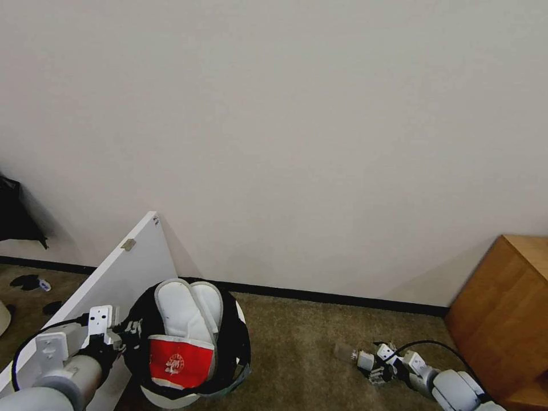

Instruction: Pick up the trash bin, then pick up the garbage from the floor and place it into the trash bin.

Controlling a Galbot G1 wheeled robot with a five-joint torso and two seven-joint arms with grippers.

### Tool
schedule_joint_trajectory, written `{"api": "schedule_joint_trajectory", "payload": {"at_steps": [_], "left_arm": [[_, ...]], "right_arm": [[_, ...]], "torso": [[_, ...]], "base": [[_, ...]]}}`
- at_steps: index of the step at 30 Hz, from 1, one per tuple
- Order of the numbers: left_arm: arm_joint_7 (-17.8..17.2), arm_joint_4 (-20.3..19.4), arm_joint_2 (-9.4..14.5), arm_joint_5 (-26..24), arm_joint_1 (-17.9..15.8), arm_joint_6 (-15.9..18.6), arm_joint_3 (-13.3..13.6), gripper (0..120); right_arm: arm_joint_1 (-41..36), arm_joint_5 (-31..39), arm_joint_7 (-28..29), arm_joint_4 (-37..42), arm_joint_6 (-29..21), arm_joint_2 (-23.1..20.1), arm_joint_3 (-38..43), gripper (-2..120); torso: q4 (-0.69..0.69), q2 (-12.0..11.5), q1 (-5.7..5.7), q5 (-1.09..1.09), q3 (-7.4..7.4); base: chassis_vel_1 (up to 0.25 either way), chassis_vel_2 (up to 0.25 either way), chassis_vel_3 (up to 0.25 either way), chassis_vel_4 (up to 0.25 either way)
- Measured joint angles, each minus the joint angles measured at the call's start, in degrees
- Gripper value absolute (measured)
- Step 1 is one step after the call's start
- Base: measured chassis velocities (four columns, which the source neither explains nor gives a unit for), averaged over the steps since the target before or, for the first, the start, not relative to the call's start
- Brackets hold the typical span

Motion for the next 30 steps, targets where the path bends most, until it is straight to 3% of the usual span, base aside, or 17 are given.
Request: {"api": "schedule_joint_trajectory", "payload": {"at_steps": [30], "left_arm": [[-0.04,-0.3,-0.19,-0.04,0.14,0.0,-0.23,4]], "right_arm": [[5.55,-1.96,-0.53,-8.88,1.12,5.51,-2.31,100]], "torso": [[0.0,0.0,0.0,-0.01,0.0]], "base": [[0.0,0.0,0.0,0.0]]}}
